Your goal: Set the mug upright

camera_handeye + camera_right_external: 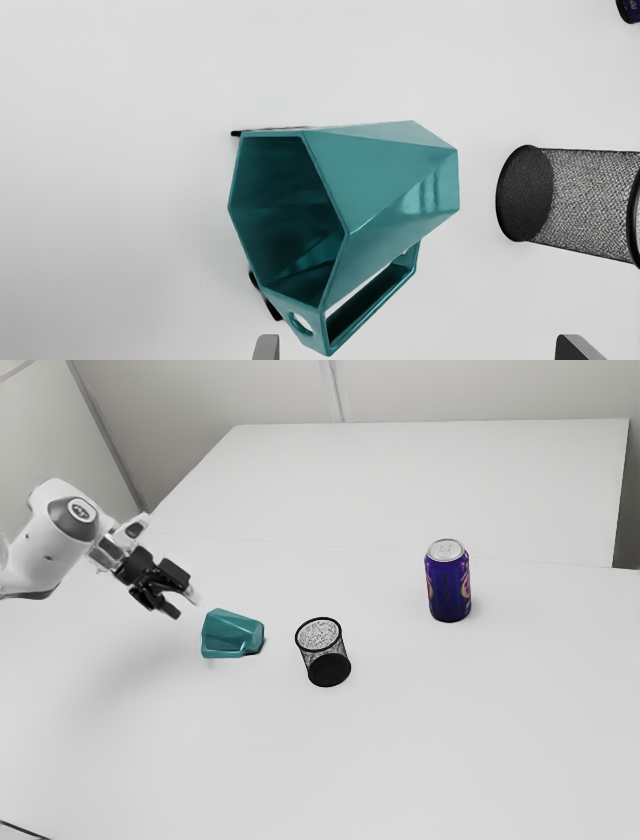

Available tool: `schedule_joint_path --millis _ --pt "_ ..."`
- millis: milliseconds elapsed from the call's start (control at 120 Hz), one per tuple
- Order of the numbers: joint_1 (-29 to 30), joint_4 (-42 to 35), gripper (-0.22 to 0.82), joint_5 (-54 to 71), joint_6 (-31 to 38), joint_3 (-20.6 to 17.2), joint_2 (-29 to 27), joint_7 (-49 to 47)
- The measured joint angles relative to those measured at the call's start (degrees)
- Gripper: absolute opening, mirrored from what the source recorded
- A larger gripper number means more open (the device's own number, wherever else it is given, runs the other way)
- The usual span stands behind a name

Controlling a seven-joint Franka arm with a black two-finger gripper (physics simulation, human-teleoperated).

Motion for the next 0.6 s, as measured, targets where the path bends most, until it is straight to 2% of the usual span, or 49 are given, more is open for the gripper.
schedule_joint_path --millis 192,383,600 --pt "1.36 2.87 0.60 -4.40 0.59 0.06 5.98 7.64" --pt "2.34 3.30 0.60 -8.35 -0.61 0.02 8.13 14.54" --pt "2.76 3.29 0.60 -12.93 -5.05 -0.26 10.20 20.81"
